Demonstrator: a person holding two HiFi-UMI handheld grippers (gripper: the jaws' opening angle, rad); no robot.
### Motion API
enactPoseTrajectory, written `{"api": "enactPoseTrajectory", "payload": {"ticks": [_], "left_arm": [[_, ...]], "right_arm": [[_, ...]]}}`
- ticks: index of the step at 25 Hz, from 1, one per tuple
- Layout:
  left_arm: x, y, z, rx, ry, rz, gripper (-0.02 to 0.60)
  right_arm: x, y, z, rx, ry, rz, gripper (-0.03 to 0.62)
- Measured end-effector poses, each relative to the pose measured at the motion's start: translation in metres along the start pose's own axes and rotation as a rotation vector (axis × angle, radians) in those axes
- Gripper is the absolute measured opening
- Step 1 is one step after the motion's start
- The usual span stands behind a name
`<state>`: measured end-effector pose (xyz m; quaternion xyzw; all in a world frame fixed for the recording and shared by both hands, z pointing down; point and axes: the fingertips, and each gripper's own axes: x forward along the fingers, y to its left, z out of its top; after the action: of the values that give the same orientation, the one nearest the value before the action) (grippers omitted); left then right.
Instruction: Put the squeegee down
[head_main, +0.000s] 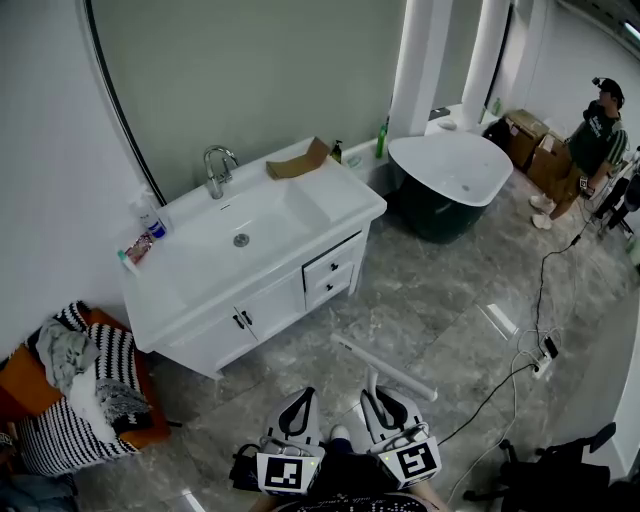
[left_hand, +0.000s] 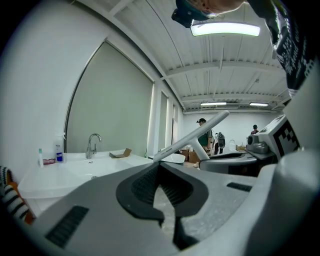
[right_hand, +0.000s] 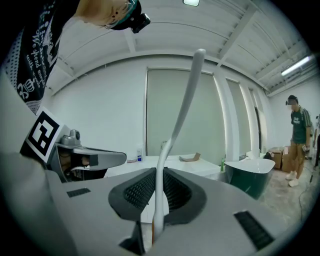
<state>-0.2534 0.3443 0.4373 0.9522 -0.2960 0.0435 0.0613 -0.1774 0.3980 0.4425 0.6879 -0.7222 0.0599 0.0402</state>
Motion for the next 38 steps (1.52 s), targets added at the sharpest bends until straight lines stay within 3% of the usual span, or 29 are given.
{"api": "enactPoseTrajectory", "payload": {"ticks": [14,23,31,38], "left_arm": [[0.033,-0.032,0.001,0.006,-0.03,-0.041,0.006],[0.079,0.006,0.009,0.002,-0.022,-0.061,0.006],[0.12,0.046,0.036,0.004,-0.037,-0.109,0.006],[0.14,0.072,0.033,0.013,-0.016,-0.118,0.006]], "right_arm": [[-0.012,-0.044,-0.002,0.047,-0.029,0.003,0.054],[0.048,-0.055,-0.004,0.009,0.042,0.021,0.054],[0.102,-0.068,0.019,0.023,0.018,-0.025,0.054],[0.133,-0.072,0.014,0.055,0.015,-0.037,0.054]]}}
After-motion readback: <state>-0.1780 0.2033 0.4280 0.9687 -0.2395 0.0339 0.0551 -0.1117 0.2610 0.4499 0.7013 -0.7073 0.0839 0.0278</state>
